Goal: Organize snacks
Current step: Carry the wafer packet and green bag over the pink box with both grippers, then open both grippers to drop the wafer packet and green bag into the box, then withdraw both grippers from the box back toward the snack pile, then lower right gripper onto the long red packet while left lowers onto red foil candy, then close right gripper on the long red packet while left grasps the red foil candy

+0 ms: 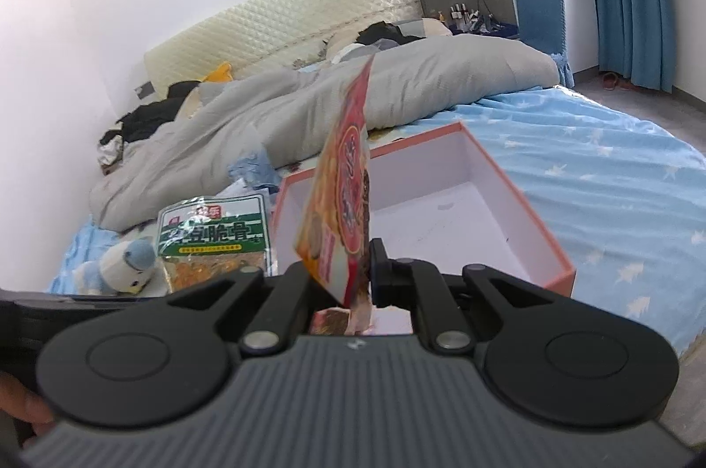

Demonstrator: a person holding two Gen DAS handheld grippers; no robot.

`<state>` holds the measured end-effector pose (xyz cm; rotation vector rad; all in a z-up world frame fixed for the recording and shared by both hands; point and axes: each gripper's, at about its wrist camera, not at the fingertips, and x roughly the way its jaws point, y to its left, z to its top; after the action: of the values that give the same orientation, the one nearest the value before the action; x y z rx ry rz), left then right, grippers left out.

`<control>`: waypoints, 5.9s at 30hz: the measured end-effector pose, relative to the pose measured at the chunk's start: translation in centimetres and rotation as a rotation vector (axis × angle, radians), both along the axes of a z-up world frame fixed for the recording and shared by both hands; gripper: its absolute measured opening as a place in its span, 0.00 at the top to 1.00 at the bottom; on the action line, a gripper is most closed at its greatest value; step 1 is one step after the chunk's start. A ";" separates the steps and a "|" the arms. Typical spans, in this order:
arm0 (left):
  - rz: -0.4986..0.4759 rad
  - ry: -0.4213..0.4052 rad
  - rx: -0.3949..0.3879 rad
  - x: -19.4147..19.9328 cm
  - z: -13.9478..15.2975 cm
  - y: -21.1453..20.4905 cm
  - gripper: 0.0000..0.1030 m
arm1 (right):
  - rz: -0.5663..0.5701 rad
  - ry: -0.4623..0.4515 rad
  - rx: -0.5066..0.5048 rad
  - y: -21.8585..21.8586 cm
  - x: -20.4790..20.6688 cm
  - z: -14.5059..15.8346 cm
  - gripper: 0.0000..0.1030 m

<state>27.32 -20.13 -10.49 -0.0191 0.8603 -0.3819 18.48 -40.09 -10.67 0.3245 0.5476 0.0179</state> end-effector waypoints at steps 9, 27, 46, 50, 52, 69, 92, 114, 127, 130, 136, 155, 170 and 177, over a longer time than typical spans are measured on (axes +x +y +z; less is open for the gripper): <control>-0.043 0.051 0.044 6.5 -2.9 -3.1 0.75 | -0.016 0.080 -0.026 -1.6 5.5 -2.9 0.91; -0.015 0.038 0.039 7.4 -2.8 -2.0 0.31 | -0.063 0.116 -0.048 -1.3 5.9 -4.3 0.35; 0.041 -0.091 -0.002 -5.7 4.2 4.0 0.30 | -0.008 -0.002 -0.040 3.3 -4.0 0.9 0.35; 0.057 -0.109 -0.011 -8.2 4.9 5.1 0.30 | 0.008 -0.014 -0.044 4.2 -5.9 1.4 0.35; 0.064 -0.119 -0.011 -9.5 5.3 5.7 0.30 | 0.012 -0.022 -0.043 4.7 -6.8 1.5 0.35; 0.209 -0.129 -0.003 -16.9 4.6 11.7 0.30 | 0.149 -0.050 -0.057 9.4 -10.9 1.1 0.35; 0.424 -0.048 -0.034 -16.6 1.3 20.6 0.30 | 0.292 0.032 -0.067 16.5 -7.7 -1.9 0.35; 0.380 0.056 -0.034 1.7 -5.9 26.6 0.30 | 0.387 0.133 -0.222 23.8 6.6 -7.3 0.36; 0.281 0.082 -0.042 14.5 -10.0 25.7 0.32 | 0.460 0.143 -0.381 27.1 16.0 -12.0 0.36; 0.256 0.079 -0.045 16.9 -10.9 25.3 0.32 | 0.480 0.143 -0.433 27.8 17.6 -13.1 0.37; 0.182 0.067 -0.045 21.1 -12.3 24.5 0.32 | 0.539 0.086 -0.550 29.3 19.5 -15.2 0.37; 0.095 0.125 0.132 25.4 -16.8 22.1 0.58 | 0.659 0.047 -0.673 31.4 21.1 -17.6 0.48; 0.199 0.099 0.067 19.7 -12.1 24.9 0.70 | 0.688 0.056 -0.678 31.3 17.1 -15.0 0.59; 0.248 0.086 0.041 14.8 -9.6 26.0 0.70 | 0.689 0.071 -0.673 31.0 13.5 -13.5 0.59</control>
<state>42.11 5.87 -20.12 -0.1034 0.9382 -0.1315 32.02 -9.11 -24.17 -0.5308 0.6805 0.4786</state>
